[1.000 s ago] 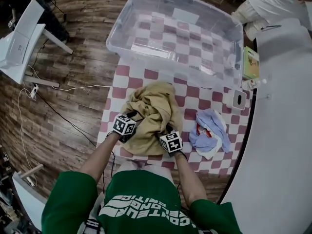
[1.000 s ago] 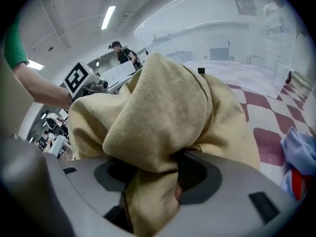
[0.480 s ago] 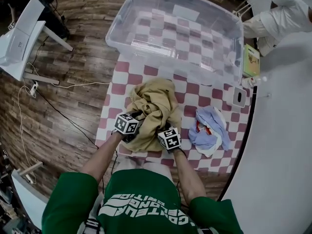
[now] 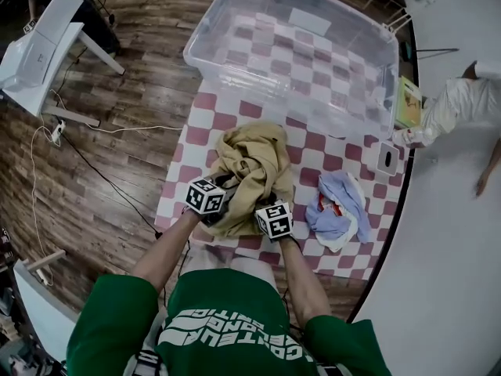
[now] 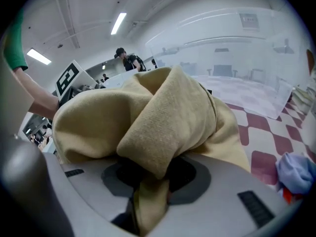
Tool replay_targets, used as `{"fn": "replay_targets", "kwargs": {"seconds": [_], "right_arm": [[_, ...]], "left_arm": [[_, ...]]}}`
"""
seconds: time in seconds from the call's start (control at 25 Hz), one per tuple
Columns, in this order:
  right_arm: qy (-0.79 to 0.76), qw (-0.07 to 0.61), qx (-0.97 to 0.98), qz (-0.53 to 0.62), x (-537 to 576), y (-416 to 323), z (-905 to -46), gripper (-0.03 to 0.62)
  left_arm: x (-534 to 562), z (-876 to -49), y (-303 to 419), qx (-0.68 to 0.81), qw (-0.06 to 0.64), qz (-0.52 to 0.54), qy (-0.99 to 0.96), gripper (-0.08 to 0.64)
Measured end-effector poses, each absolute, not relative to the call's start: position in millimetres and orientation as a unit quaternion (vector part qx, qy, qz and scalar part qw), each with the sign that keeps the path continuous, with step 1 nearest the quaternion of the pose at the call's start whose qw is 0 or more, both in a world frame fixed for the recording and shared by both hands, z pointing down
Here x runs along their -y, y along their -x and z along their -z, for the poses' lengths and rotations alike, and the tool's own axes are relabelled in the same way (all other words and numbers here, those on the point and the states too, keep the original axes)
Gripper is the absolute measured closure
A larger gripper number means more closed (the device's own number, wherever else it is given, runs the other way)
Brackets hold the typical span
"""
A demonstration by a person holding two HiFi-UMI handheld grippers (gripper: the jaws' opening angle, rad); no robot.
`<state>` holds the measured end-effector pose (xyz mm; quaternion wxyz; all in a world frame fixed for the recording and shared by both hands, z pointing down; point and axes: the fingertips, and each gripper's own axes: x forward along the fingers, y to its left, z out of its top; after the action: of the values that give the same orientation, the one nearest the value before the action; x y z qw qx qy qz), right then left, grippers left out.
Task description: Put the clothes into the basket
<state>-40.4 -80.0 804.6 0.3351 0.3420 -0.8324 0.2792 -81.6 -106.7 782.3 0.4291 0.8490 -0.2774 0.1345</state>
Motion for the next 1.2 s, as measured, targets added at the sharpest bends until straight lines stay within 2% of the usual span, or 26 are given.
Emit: {"fn": "replay_targets", "kwargs": {"seconds": [0.52,1.2], "right_arm": [[-0.353,0.295,0.865,-0.201,93,65,-732,0.476],[-0.398,0.183,0.896,-0.071,109,93,-549,0.482]], "left_arm": [[111,-704,107,0.317,0.364,-0.056,-0.874,0.408],[116,-520,141,0.332,0.221,0.058,-0.915,0.408]]}}
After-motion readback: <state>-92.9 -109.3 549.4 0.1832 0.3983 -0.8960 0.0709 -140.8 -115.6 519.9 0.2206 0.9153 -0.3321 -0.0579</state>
